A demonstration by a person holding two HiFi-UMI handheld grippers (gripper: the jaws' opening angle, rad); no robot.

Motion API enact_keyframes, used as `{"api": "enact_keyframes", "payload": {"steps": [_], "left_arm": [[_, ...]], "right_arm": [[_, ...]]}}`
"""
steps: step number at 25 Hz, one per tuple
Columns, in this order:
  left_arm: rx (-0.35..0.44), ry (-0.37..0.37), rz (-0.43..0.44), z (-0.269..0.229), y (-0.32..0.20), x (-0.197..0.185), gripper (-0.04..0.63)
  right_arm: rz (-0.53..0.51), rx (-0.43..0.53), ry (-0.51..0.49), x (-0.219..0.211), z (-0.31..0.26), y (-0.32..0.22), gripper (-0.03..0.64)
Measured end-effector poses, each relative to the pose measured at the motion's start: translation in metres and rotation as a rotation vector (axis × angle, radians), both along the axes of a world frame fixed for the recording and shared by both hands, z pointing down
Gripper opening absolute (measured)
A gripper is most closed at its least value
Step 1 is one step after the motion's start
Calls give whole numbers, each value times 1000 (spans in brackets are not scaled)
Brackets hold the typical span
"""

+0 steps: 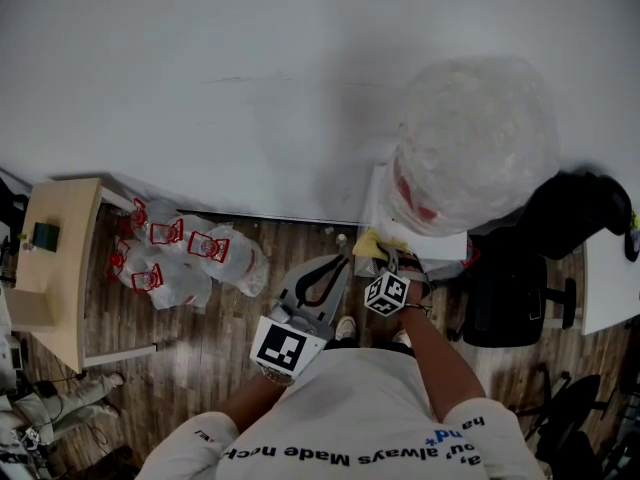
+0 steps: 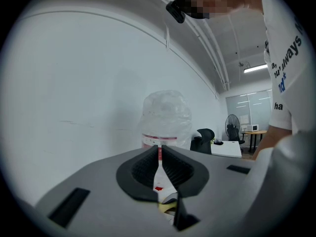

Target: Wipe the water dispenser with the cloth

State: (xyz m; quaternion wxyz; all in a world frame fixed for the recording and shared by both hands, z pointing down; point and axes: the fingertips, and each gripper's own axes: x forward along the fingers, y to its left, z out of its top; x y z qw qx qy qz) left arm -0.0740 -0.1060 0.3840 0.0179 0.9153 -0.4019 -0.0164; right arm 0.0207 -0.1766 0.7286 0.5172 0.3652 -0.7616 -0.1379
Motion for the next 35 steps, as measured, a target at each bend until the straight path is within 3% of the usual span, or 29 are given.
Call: {"api": "enact_keyframes", "payload": {"steps": [6, 10, 21, 35], "left_arm": [[5, 1, 2, -2, -1, -1, 38], [6, 3, 7, -1, -3, 3, 38], [0, 1, 11, 1, -8, 8, 38], [-9, 11, 22, 1, -7, 17, 38]], "right_arm": [[6, 156, -2, 7, -45, -16, 83], [22, 184, 29, 25, -49, -25, 83], [56, 137, 142, 82, -16, -28, 83], [112, 28, -66, 88, -9, -26, 57]]}}
